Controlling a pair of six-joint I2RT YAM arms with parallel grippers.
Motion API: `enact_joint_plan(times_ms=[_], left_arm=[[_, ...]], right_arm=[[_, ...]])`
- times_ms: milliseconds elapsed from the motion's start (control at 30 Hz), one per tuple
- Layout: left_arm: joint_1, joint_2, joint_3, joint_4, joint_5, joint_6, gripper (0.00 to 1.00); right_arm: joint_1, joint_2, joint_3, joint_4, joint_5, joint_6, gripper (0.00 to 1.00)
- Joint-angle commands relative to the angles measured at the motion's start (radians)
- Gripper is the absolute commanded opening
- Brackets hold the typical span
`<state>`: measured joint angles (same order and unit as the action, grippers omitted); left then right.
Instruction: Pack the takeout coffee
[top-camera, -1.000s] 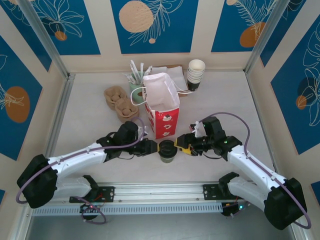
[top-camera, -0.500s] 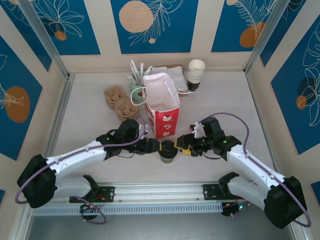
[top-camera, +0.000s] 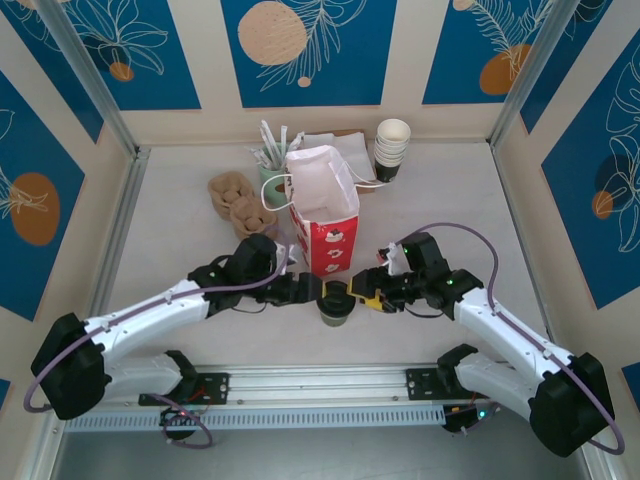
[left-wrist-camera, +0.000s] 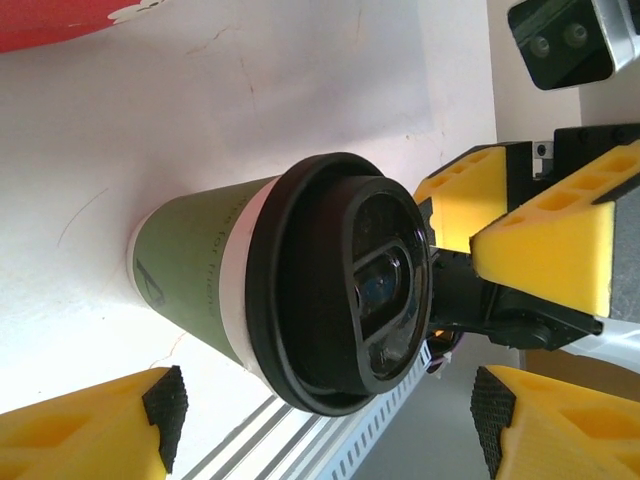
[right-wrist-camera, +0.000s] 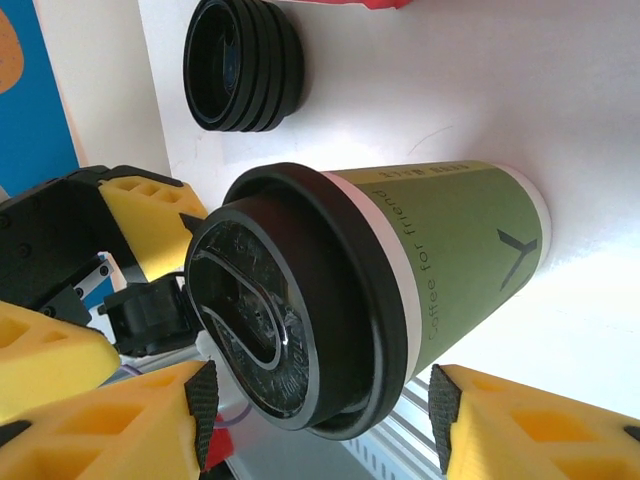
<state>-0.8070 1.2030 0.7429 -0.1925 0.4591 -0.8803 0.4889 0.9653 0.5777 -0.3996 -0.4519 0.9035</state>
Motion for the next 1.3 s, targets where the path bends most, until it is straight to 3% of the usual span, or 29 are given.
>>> enact_joint_plan(times_ms=[0,567,1267], left_arm=[[0.011,0.031,0.032,0.006,0.001,0.021,0.76],[0.008,0.083,-0.050,0.057,0.003,0.017,0.64],[0.008,0.089,-0.065,0.065,0.003,0.020,0.63]], right_arm=[[0.009,-0.006,0.014,-0.014,0.004,-0.022,0.60],[0.030,0.051,-0.034,0.034,0.029,-0.012,0.55],[0.040,0.053,-0.054,-0.034,0.102,-0.030,0.48]])
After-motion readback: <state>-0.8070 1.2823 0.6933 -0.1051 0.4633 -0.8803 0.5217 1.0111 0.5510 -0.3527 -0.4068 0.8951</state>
